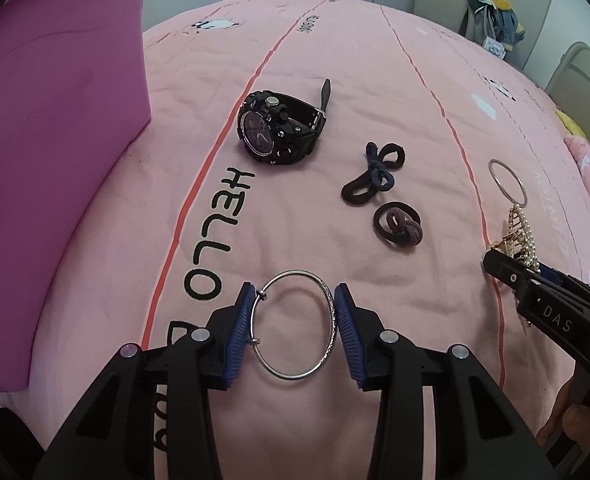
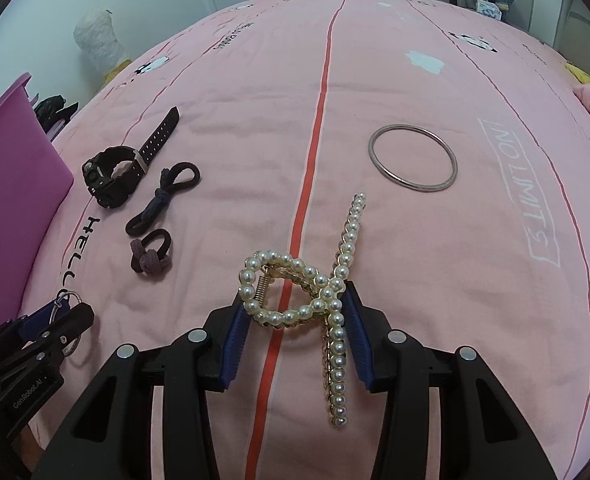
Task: Organize jewelry
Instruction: 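Grasp the pearl hair claw with the right tool while the left tool grasps the silver bangle, then carry the pearl claw and bangle into the purple tub and open both tools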
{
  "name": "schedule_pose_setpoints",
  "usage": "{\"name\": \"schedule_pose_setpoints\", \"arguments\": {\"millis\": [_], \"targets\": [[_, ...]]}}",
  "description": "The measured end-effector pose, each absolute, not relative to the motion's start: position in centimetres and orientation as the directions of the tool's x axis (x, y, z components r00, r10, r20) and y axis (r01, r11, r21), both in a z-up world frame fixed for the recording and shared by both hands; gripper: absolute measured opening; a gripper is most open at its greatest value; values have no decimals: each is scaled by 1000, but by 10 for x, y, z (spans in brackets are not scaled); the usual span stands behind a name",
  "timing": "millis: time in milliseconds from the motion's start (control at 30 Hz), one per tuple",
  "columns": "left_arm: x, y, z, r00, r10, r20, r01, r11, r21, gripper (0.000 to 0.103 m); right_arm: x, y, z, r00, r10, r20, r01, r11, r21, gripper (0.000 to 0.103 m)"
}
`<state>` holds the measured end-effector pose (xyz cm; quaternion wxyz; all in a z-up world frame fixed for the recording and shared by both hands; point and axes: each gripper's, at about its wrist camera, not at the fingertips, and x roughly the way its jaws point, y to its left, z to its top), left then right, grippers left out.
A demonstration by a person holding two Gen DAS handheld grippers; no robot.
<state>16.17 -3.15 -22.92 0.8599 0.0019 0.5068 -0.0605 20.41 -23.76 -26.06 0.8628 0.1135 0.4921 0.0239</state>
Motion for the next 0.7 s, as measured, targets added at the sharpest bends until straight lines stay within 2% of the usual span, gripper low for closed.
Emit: {"name": "schedule_pose_setpoints", "arguments": {"millis": [267,700], "targets": [[125,-36,-209,471,-134,-872,171,983,-58,40,159,-238,-244,509,161,-845,79,970,232,42],[70,-20,-147,561,-171,-810,201,977,-67,40,85,-242,-194,573,128,-810,94,971,220,41]]}}
